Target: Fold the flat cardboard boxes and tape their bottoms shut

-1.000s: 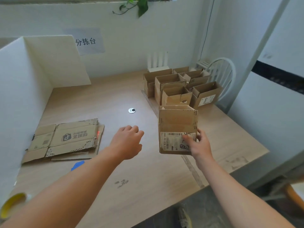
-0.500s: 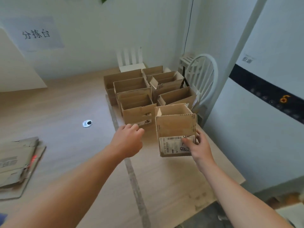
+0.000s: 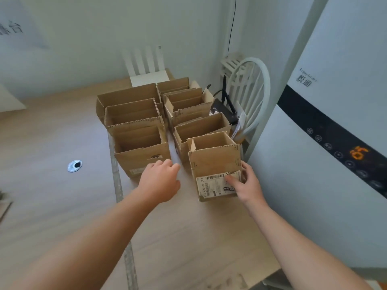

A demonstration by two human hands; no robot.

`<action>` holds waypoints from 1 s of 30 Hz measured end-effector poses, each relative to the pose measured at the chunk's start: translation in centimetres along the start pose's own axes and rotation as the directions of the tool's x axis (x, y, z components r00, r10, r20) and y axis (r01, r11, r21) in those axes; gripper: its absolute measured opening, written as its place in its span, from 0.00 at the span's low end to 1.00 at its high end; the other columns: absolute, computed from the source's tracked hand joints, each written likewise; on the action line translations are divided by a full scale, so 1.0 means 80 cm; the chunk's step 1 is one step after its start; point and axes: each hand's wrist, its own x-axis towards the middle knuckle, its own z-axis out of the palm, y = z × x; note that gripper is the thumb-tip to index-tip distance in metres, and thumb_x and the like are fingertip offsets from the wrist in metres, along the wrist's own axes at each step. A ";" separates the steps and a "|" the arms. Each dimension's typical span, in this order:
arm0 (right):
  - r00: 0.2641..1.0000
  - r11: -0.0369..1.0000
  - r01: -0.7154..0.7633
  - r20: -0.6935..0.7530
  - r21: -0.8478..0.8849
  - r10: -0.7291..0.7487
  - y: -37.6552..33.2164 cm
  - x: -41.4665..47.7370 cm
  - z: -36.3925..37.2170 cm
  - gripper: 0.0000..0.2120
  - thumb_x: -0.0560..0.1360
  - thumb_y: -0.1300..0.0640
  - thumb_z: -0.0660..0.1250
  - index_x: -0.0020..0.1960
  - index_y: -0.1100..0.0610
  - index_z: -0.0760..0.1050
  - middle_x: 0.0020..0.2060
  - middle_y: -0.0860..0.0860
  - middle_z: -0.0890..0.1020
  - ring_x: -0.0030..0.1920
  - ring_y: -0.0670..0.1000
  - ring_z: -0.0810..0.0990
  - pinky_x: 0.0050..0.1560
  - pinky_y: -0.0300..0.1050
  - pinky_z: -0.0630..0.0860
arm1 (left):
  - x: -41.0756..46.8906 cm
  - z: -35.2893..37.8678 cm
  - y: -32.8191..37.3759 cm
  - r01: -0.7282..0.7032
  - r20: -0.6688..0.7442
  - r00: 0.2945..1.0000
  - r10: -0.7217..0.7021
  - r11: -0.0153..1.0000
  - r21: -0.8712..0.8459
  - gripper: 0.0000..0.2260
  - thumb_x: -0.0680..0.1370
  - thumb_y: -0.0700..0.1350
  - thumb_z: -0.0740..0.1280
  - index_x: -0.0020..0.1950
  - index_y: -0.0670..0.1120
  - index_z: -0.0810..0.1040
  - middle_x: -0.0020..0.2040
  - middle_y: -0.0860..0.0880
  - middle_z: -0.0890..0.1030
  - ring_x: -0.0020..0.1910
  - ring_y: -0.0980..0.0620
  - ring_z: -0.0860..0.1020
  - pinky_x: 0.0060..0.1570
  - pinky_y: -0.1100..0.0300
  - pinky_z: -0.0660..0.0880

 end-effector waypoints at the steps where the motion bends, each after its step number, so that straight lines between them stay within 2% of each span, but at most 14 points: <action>1: 1.000 1.000 0.006 0.005 -0.001 -0.006 0.001 0.006 -0.002 0.24 0.75 0.56 0.74 0.65 0.41 0.68 0.55 0.37 0.78 0.55 0.38 0.77 0.42 0.33 0.77 | 0.007 0.002 0.003 0.002 0.007 1.000 -0.002 1.000 0.005 0.14 0.80 0.52 0.58 0.63 0.49 0.72 0.56 0.48 0.75 0.55 0.45 0.75 0.52 0.54 0.69; 4: 0.999 0.999 0.008 0.040 0.036 -0.009 0.007 0.020 -0.008 0.25 0.74 0.57 0.74 0.65 0.41 0.69 0.56 0.38 0.79 0.53 0.36 0.79 0.45 0.35 0.79 | 0.021 0.012 0.014 0.055 0.041 0.998 -0.053 0.997 -0.048 0.17 0.80 0.54 0.59 0.67 0.49 0.71 0.58 0.48 0.75 0.58 0.44 0.74 0.54 0.52 0.70; 7: 0.996 0.994 -0.001 0.086 0.111 -0.009 0.020 0.027 -0.019 0.25 0.72 0.58 0.76 0.63 0.41 0.72 0.55 0.42 0.83 0.55 0.40 0.81 0.49 0.41 0.81 | 0.028 0.021 0.024 0.117 0.072 0.991 -0.109 0.986 -0.123 0.20 0.81 0.55 0.59 0.71 0.51 0.69 0.61 0.48 0.75 0.61 0.45 0.73 0.56 0.52 0.70; 9: 0.993 0.990 0.003 0.118 0.138 -0.019 0.029 0.024 -0.026 0.26 0.71 0.59 0.76 0.64 0.42 0.72 0.55 0.42 0.83 0.57 0.43 0.81 0.50 0.43 0.81 | 0.027 0.029 0.028 0.132 0.088 0.989 -0.120 0.981 -0.145 0.21 0.81 0.56 0.59 0.73 0.52 0.68 0.62 0.50 0.75 0.62 0.46 0.73 0.58 0.53 0.70; 13: 0.987 0.994 0.000 0.162 0.112 -0.019 0.050 0.037 -0.033 0.27 0.72 0.61 0.75 0.64 0.42 0.71 0.57 0.41 0.82 0.59 0.44 0.80 0.55 0.47 0.80 | 0.036 0.044 0.033 0.161 0.131 0.981 -0.140 0.973 -0.167 0.21 0.81 0.57 0.60 0.72 0.52 0.68 0.62 0.50 0.75 0.62 0.46 0.73 0.58 0.53 0.70; 17: 0.978 0.998 0.037 0.201 0.057 -0.047 0.057 0.062 -0.032 0.28 0.73 0.60 0.75 0.65 0.39 0.69 0.57 0.35 0.80 0.60 0.39 0.78 0.58 0.44 0.78 | 0.042 0.056 0.039 0.180 0.173 0.973 -0.152 0.972 -0.153 0.21 0.81 0.56 0.60 0.72 0.51 0.68 0.63 0.49 0.75 0.62 0.45 0.72 0.58 0.53 0.69; 20: 0.979 0.999 0.037 0.198 0.040 -0.044 0.069 0.081 -0.033 0.29 0.75 0.61 0.74 0.70 0.43 0.68 0.60 0.37 0.80 0.65 0.41 0.76 0.66 0.49 0.74 | 0.043 0.063 0.043 0.203 0.197 0.966 -0.167 0.963 -0.179 0.21 0.81 0.56 0.60 0.73 0.52 0.68 0.64 0.49 0.74 0.63 0.45 0.72 0.59 0.52 0.69; 23: 0.973 1.000 0.020 0.232 -0.009 -0.018 0.072 0.088 -0.032 0.30 0.74 0.54 0.75 0.71 0.41 0.67 0.60 0.36 0.78 0.66 0.43 0.75 0.68 0.58 0.73 | 0.044 0.064 0.046 0.219 0.203 0.963 -0.178 0.954 -0.203 0.22 0.81 0.57 0.60 0.73 0.52 0.68 0.65 0.49 0.74 0.63 0.46 0.72 0.59 0.52 0.70; 25: 0.963 0.999 0.016 0.269 -0.035 -0.006 0.067 0.090 -0.029 0.35 0.71 0.49 0.78 0.72 0.37 0.65 0.62 0.34 0.76 0.65 0.41 0.74 0.66 0.59 0.74 | 0.044 0.062 0.046 0.227 0.198 0.962 -0.186 0.951 -0.208 0.22 0.81 0.57 0.60 0.73 0.52 0.68 0.65 0.49 0.74 0.63 0.46 0.72 0.59 0.52 0.69; 27: 0.961 0.999 0.022 0.278 -0.048 -0.008 0.066 0.092 -0.025 0.40 0.68 0.48 0.80 0.73 0.38 0.63 0.64 0.35 0.76 0.65 0.40 0.74 0.67 0.59 0.73 | 0.043 0.061 0.045 0.236 0.201 0.960 -0.196 0.950 -0.203 0.22 0.81 0.58 0.60 0.73 0.52 0.68 0.66 0.50 0.74 0.64 0.46 0.72 0.59 0.52 0.69; 30: 0.965 0.998 0.029 0.261 -0.062 -0.012 0.064 0.095 -0.024 0.37 0.69 0.48 0.78 0.73 0.38 0.65 0.62 0.33 0.77 0.66 0.39 0.73 0.69 0.57 0.72 | 0.042 0.056 0.041 0.253 0.205 0.956 -0.210 0.944 -0.210 0.22 0.81 0.58 0.61 0.73 0.53 0.68 0.66 0.50 0.74 0.64 0.46 0.71 0.60 0.52 0.69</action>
